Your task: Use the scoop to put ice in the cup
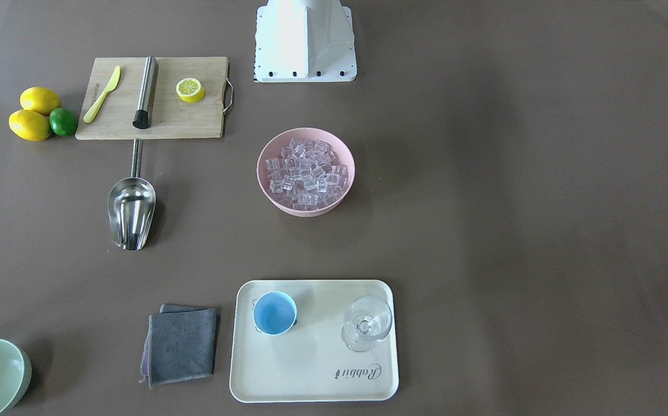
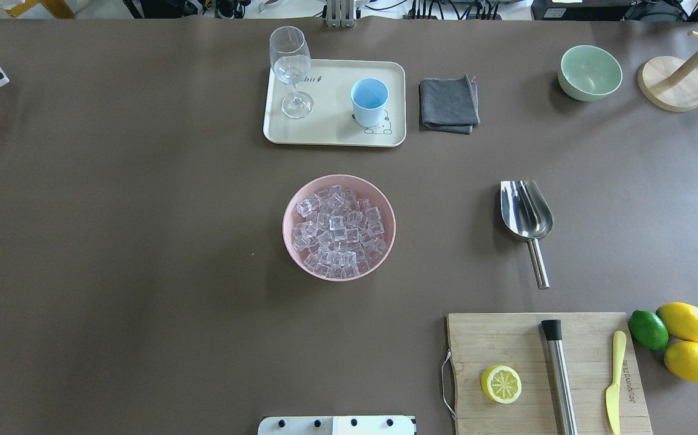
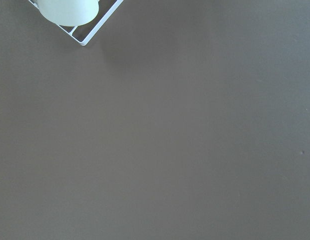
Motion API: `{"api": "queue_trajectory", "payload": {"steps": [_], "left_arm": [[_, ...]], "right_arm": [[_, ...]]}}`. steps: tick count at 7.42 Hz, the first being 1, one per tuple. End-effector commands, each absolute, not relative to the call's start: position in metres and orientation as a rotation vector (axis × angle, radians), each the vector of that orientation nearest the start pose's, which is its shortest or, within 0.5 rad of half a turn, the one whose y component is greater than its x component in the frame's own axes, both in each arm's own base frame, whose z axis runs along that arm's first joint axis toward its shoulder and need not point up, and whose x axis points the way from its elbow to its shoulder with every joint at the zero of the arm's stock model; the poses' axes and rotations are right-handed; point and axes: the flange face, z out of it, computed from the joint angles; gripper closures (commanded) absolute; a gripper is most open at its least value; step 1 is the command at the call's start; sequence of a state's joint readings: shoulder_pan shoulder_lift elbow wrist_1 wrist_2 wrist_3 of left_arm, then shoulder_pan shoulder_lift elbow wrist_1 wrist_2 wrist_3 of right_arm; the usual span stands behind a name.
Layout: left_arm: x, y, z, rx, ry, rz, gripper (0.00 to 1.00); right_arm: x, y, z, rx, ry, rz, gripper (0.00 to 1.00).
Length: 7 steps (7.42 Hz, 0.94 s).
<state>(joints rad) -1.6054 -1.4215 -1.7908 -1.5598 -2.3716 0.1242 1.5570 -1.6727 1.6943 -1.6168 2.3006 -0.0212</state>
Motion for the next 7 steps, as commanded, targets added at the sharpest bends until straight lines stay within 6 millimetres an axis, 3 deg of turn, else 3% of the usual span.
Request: {"api": "queue_trajectory", "payload": {"steps": [1,4,7], "left_arm": [[-0.077,-0.43,0.615,0.128,0.793,0.109,0.02],[-0.075,-0.432,0.614,0.13,0.793,0.114,0.02],[-0.074,-0.433,0.61,0.137,0.796,0.117,0.02]], "right_arm": [[0.061,-0.443,0.654,-0.018,-0.733,-0.026,0.0],[0.06,-0.447,0.649,-0.006,-0.733,-0.026,0.0],[0.06,-0.451,0.627,0.033,-0.735,-0.039,0.0]]}}
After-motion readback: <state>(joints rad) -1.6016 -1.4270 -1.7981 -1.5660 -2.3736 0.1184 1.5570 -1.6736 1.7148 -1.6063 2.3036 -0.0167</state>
